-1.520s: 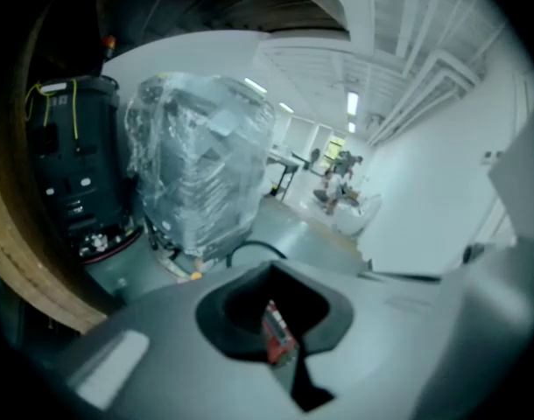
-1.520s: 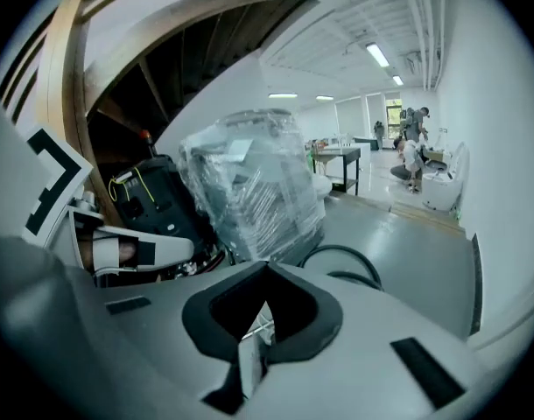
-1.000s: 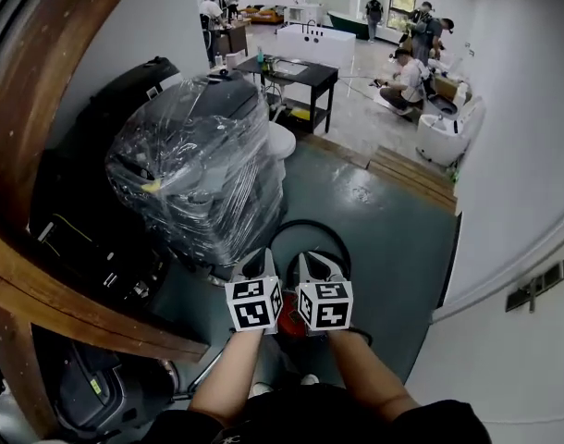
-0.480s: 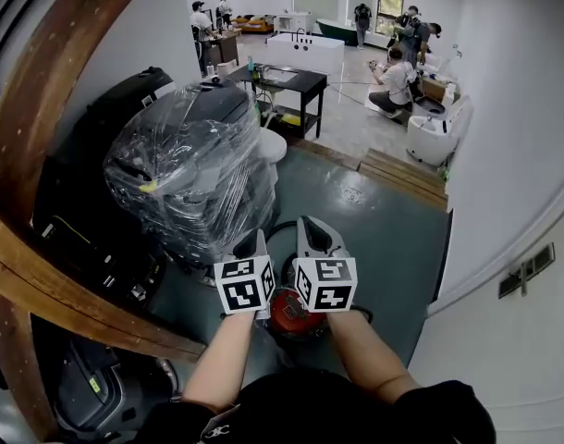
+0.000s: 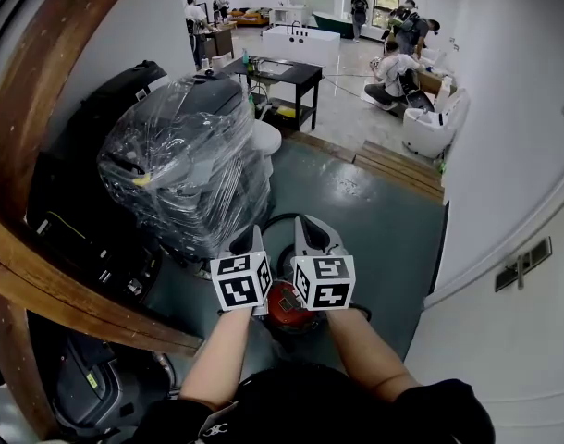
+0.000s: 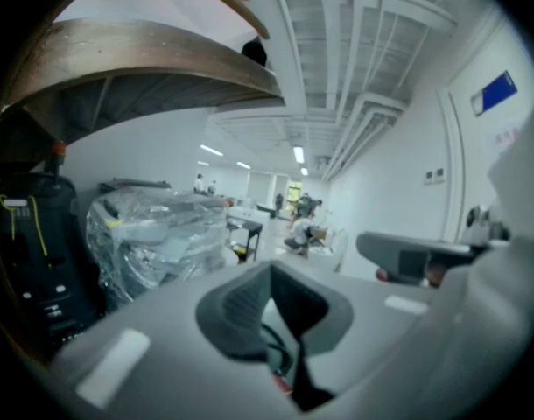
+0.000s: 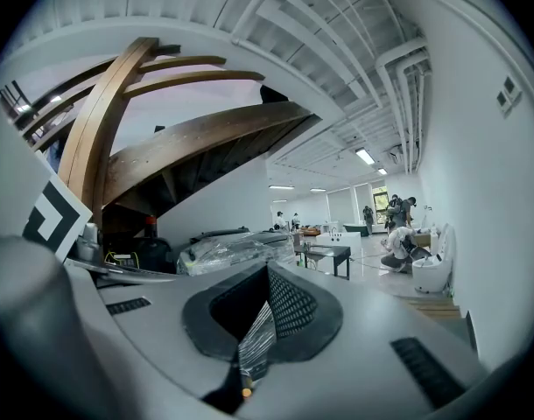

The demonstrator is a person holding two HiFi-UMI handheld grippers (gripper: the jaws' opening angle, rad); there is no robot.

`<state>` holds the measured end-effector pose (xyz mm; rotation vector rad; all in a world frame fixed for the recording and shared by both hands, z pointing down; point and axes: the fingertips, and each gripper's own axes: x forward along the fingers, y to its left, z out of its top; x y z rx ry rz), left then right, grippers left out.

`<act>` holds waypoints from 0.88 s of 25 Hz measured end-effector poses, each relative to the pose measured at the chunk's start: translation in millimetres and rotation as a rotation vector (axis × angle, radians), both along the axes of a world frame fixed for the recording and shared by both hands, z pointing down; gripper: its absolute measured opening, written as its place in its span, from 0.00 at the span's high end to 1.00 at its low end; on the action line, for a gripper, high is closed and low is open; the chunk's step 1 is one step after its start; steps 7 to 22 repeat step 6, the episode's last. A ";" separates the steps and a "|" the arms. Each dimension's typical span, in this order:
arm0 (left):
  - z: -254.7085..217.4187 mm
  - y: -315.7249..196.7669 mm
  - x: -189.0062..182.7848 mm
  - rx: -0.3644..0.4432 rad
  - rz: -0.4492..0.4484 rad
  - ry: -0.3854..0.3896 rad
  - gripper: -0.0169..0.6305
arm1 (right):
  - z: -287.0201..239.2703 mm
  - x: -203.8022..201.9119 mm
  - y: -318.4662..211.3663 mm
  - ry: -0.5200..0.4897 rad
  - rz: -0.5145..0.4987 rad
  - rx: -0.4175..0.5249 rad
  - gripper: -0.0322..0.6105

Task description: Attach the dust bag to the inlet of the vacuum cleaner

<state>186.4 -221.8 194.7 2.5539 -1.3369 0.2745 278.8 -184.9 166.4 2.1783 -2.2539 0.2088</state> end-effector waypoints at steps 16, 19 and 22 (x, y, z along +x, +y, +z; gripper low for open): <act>14.4 1.7 0.2 -0.011 0.019 0.023 0.97 | 14.7 -2.0 0.8 0.016 0.005 -0.016 0.95; 14.4 1.7 0.2 -0.011 0.019 0.023 0.97 | 14.7 -2.0 0.8 0.016 0.005 -0.016 0.95; 14.4 1.7 0.2 -0.011 0.019 0.023 0.97 | 14.7 -2.0 0.8 0.016 0.005 -0.016 0.95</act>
